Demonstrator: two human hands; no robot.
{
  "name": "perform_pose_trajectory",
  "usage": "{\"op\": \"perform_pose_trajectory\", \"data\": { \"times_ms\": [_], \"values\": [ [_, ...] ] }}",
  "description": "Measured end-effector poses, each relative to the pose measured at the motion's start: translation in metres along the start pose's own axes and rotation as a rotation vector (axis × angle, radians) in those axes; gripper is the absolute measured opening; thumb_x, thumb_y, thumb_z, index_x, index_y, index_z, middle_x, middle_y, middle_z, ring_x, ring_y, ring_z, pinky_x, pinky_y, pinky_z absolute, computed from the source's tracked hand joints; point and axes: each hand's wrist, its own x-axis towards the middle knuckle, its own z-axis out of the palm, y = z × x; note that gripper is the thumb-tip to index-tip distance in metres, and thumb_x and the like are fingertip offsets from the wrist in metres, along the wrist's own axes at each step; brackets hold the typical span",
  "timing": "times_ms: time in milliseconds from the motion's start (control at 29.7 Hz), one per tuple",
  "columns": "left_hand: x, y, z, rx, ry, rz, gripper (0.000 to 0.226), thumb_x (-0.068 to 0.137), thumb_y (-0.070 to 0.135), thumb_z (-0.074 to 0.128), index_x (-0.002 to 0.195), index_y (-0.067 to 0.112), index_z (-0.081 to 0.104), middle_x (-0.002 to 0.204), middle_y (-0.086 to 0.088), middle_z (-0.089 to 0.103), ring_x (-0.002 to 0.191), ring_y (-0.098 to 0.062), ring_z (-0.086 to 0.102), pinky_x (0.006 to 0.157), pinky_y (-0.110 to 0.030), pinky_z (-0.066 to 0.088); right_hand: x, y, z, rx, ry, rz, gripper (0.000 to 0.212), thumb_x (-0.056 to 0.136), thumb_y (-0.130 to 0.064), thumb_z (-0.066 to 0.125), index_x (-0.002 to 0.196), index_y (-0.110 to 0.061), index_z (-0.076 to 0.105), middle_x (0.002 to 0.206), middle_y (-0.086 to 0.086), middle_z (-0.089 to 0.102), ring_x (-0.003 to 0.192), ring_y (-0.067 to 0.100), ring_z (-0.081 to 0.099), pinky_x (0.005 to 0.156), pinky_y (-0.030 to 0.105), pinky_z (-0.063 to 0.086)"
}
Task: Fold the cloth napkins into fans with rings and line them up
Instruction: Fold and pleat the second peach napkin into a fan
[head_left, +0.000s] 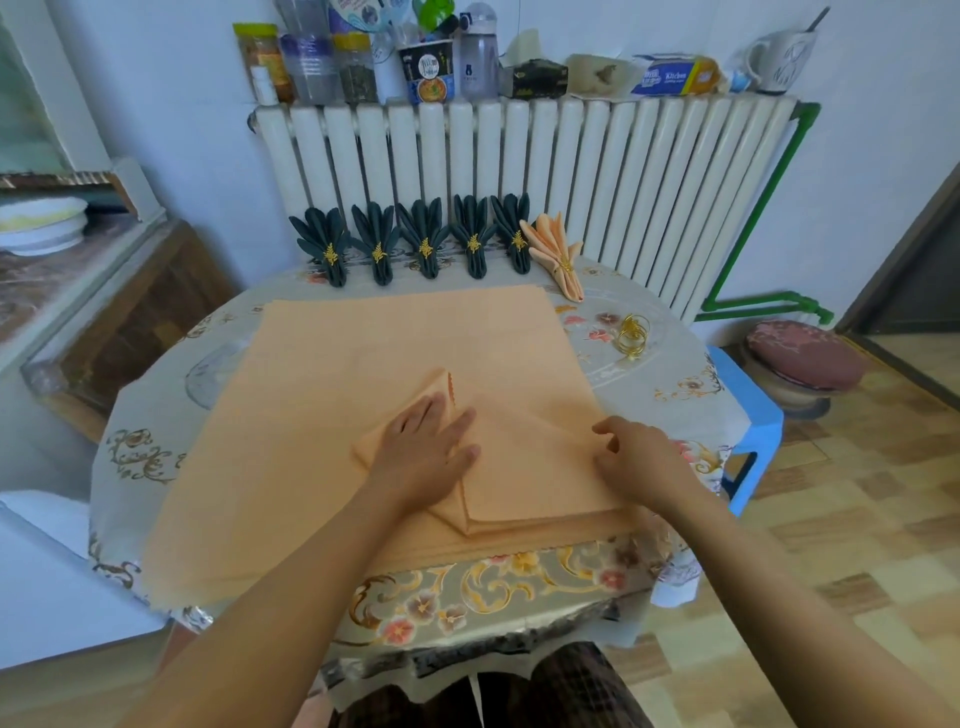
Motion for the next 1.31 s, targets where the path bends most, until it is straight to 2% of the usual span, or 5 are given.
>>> {"op": "perform_pose_trajectory", "data": {
  "times_ms": [337, 606, 876, 1111, 1313],
  "values": [
    [0.001, -0.001, 0.002, 0.009, 0.026, 0.008, 0.058, 0.098, 0.057, 0.02, 0.151, 0.04, 0.005, 0.161, -0.003, -0.006, 0.147, -0.016, -0.009, 0.117, -0.035, -0.001, 0.011, 0.031, -0.027, -0.08, -0.325, -0.13, 0.035, 0.087, -0.04, 0.06, 0.116, -0.028, 0.046, 0.085, -0.012, 0.048, 0.08, 0.009, 0.049, 0.07, 0.023, 0.036],
    [0.001, -0.001, 0.003, 0.0, 0.035, 0.013, 0.06, 0.096, 0.061, 0.016, 0.151, 0.041, 0.005, 0.161, -0.002, -0.006, 0.147, -0.015, -0.008, 0.117, -0.035, 0.0, 0.025, 0.043, -0.066, 0.547, -0.654, -0.104, 0.027, 0.092, -0.002, 0.05, 0.108, -0.016, 0.066, 0.066, -0.002, 0.057, 0.057, 0.015, 0.051, 0.059, 0.027, 0.042],
    [-0.002, 0.006, 0.001, -0.014, 0.027, 0.006, 0.059, 0.096, 0.061, 0.018, 0.151, 0.042, 0.005, 0.161, -0.001, -0.006, 0.147, -0.014, -0.009, 0.117, -0.034, -0.001, 0.055, 0.02, -0.077, 0.893, -0.926, -0.048, 0.039, 0.08, -0.014, 0.044, 0.111, 0.004, 0.058, 0.086, 0.01, 0.069, 0.072, 0.017, 0.064, 0.07, 0.024, 0.051],
    [-0.002, 0.005, 0.001, -0.019, 0.052, 0.006, 0.059, 0.096, 0.061, 0.018, 0.151, 0.042, 0.007, 0.161, -0.001, -0.005, 0.147, -0.014, -0.008, 0.117, -0.033, -0.001, 0.08, -0.018, -0.044, 0.637, -0.629, -0.202, 0.027, 0.086, -0.023, 0.068, 0.062, -0.016, 0.056, 0.062, -0.001, 0.048, 0.057, 0.012, 0.041, 0.059, 0.022, 0.032],
    [-0.002, 0.005, 0.001, -0.036, 0.084, 0.008, 0.055, 0.099, 0.054, 0.022, 0.151, 0.041, 0.009, 0.161, -0.001, -0.003, 0.148, -0.014, -0.006, 0.117, -0.033, -0.002, 0.094, -0.053, -0.01, 0.665, -0.395, -0.098, 0.023, 0.082, -0.035, 0.071, 0.074, -0.014, 0.064, 0.075, -0.003, 0.06, 0.075, 0.015, 0.055, 0.069, 0.024, 0.04]
  ]
}}
